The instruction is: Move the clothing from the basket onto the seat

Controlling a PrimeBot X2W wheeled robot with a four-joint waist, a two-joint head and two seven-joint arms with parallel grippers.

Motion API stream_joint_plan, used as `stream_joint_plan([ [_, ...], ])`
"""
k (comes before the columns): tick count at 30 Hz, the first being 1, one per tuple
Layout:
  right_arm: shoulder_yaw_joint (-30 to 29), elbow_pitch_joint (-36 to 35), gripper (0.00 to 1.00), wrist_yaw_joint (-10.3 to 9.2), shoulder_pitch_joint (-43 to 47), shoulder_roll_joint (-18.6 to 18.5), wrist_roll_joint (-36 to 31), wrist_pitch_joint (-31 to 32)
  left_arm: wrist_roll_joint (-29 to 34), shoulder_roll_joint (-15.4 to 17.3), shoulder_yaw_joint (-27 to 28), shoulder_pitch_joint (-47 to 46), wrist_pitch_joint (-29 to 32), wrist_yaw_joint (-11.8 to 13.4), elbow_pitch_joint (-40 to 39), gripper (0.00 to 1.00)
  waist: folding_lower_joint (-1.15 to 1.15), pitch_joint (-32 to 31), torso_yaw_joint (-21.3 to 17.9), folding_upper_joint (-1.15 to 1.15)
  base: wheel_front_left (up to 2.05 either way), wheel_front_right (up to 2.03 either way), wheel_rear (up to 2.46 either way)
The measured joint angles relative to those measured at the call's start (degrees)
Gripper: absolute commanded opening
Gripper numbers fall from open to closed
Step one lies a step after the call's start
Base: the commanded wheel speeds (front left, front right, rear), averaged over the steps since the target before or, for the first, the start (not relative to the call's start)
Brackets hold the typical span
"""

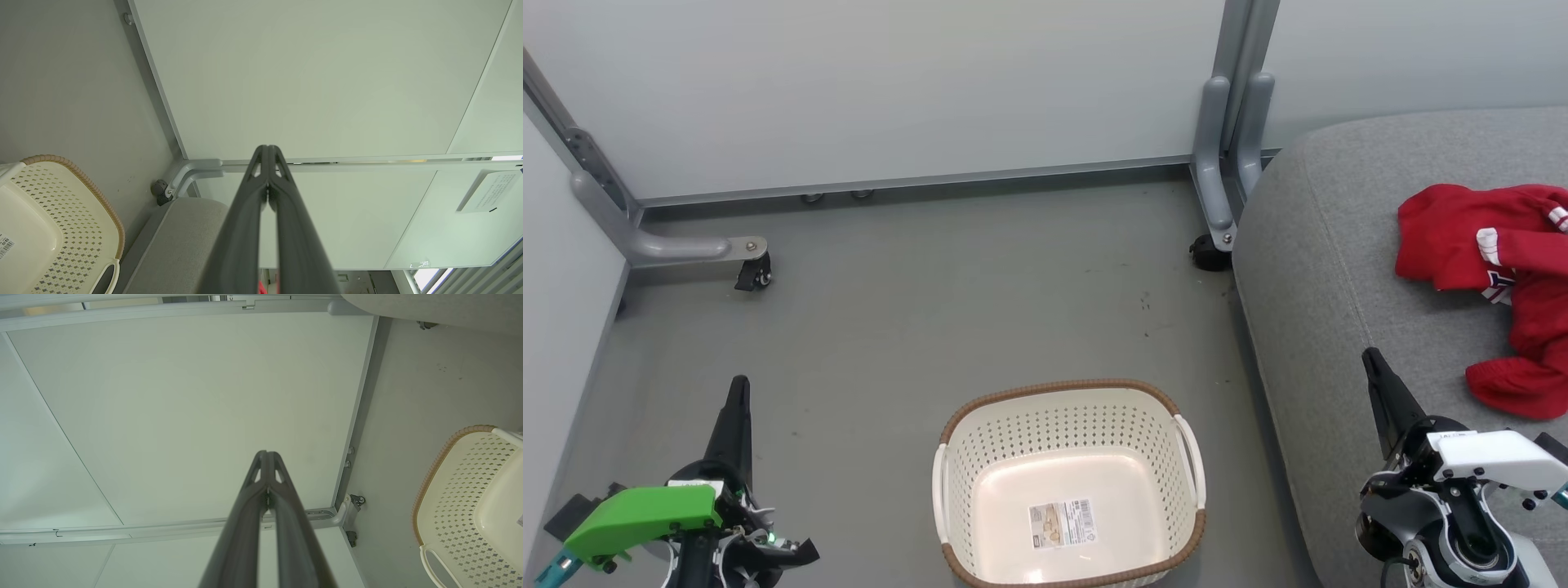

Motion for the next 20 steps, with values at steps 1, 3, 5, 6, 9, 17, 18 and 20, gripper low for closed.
stream_joint_plan([
  [1, 0.0, 0.0, 0.00, 0.00, 0.0, 0.0, -0.1, 0.0, 0.0, 0.0, 0.0, 0.0, 0.0, 0.0, 0.0, 0.00, 0.00, 0.0, 0.0, 0.00, 0.00, 0.00, 0.00],
  [3, 0.0, 0.0, 0.00, 0.00, 0.0, 0.1, -0.1, 0.0, 0.0, 0.0, 0.0, 0.0, 0.0, 0.0, 0.0, 0.00, 0.00, 0.0, 0.0, 0.00, 0.00, 0.00, 0.00],
  [5, -0.1, 0.0, 0.00, 0.00, 0.0, 0.1, -0.1, 0.1, 0.0, 0.0, 0.0, 0.0, 0.0, 0.0, 0.0, 0.00, 0.00, 0.0, 0.0, 0.00, 0.00, 0.00, 0.00],
  [6, -0.1, 0.0, 0.00, 0.00, 0.0, 0.1, -0.1, 0.2, 0.0, 0.0, 0.0, 0.0, 0.0, 0.0, 0.0, 0.00, 0.00, 0.0, 0.0, 0.00, 0.00, 0.00, 0.00],
  [9, -0.1, 0.0, 0.00, 0.00, 0.0, 0.1, -0.1, 0.2, 0.0, 0.0, 0.0, 0.0, 0.0, 0.0, 0.0, 0.00, 0.00, 0.0, 0.0, 0.00, 0.00, 0.00, 0.00],
  [17, -0.2, 0.0, 0.00, 0.00, 0.0, 0.2, -0.2, 0.4, 0.0, 0.0, 0.0, 0.0, 0.0, 0.0, 0.0, 0.00, 0.00, 0.0, 0.0, 0.00, 0.00, 0.00, 0.00],
  [18, -0.2, 0.0, 0.00, 0.00, 0.0, 0.2, -0.2, 0.4, 0.0, 0.0, 0.0, 0.0, 0.0, 0.0, 0.0, 0.00, 0.00, 0.0, 0.0, 0.00, 0.00, 0.00, 0.00],
  [20, -0.3, 0.0, 0.00, 0.00, 0.0, 0.2, -0.2, 0.4, 0.0, 0.0, 0.0, 0.0, 0.0, 0.0, 0.0, 0.00, 0.00, 0.0, 0.0, 0.00, 0.00, 0.00, 0.00],
])
